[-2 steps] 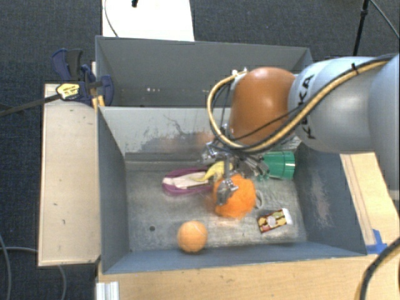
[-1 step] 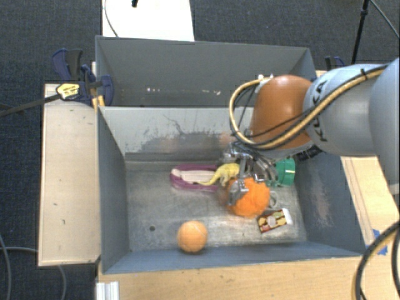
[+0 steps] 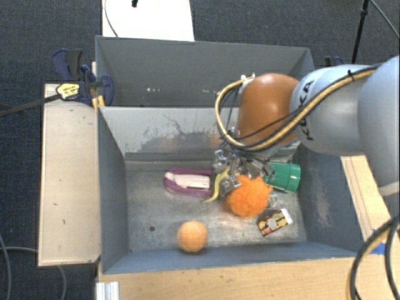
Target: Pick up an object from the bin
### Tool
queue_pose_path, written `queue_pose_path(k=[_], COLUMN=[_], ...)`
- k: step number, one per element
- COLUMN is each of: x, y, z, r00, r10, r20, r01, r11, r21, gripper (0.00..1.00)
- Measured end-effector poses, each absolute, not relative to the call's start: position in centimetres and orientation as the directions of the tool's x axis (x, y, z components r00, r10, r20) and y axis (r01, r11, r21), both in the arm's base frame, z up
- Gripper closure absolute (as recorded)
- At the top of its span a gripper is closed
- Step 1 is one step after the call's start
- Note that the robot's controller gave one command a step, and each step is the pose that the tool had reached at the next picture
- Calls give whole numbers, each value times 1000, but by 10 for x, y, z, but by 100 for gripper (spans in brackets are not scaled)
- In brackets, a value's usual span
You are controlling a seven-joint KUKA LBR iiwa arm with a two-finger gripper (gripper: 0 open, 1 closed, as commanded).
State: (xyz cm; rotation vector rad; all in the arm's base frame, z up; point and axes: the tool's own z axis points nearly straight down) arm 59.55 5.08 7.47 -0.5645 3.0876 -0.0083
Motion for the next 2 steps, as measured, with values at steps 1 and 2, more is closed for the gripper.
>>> queue_pose_path(k=[1, 2], x=[595, 598], y=[50, 51], z=[75, 156], r00=[-937, -937], r10=[-350, -349], r20=[-2, -11], r01=[-350, -349], r11=[937, 937], r21=[-5, -3], gripper=[100, 100])
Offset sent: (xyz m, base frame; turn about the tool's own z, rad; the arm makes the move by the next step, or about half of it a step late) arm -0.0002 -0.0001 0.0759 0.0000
